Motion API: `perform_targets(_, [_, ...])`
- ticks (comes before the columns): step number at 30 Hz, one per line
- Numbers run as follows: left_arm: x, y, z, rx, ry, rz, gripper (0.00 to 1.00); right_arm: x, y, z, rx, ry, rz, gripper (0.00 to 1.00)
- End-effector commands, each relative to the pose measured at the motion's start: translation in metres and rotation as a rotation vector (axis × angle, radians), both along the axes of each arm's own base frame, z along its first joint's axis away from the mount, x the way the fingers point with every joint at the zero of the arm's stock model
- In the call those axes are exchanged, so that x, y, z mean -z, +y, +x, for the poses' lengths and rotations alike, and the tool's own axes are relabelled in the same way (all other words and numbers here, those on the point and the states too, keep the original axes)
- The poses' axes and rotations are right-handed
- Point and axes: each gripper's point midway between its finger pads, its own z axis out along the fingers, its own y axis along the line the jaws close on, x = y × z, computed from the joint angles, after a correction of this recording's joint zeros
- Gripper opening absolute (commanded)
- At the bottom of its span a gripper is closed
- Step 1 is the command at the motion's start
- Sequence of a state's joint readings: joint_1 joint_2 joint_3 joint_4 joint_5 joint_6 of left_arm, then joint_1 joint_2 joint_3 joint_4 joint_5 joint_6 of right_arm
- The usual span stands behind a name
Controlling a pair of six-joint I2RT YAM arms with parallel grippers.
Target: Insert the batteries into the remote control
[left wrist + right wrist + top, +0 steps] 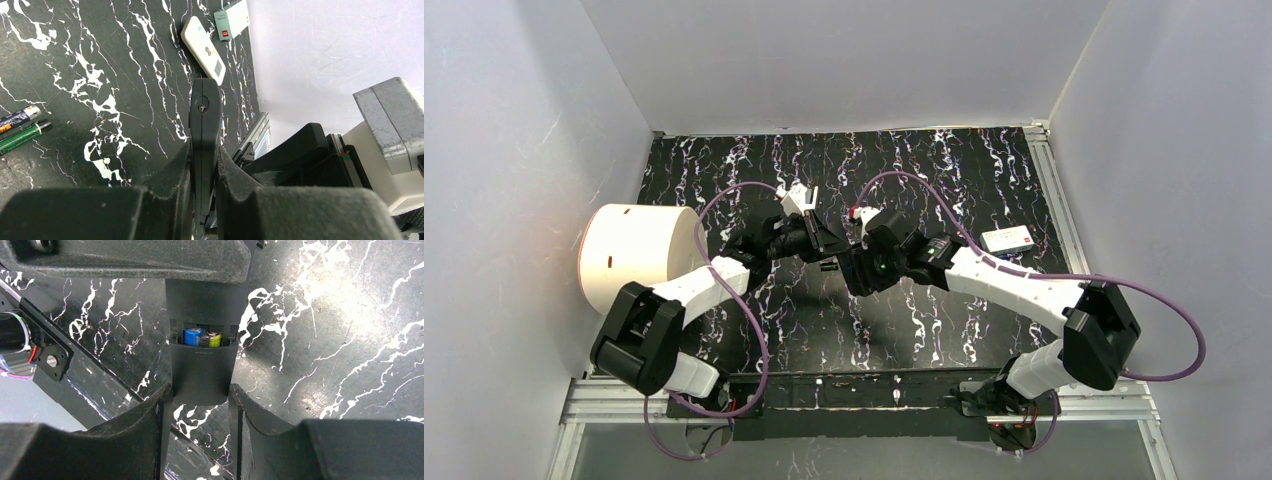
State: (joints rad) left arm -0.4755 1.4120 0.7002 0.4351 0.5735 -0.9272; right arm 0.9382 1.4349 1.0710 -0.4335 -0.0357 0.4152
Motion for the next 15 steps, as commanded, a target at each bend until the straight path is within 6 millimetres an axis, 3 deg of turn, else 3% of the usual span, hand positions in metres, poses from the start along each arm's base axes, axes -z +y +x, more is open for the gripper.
perform_targets(1, [-0.0290, -0.0077, -0.0105, 0.065, -0.037, -0.076, 0.00, -0.0093, 0.0161, 0.0053, -0.025, -0.026, 0.044, 0.41])
perform_targets(15, [-0.0243, -0.0091, -0.0141, 0.072, -0.014, -0.081, 0.00, -0.0136, 0.0242, 0.0094, -0.035, -0.041, 0.069, 0.42])
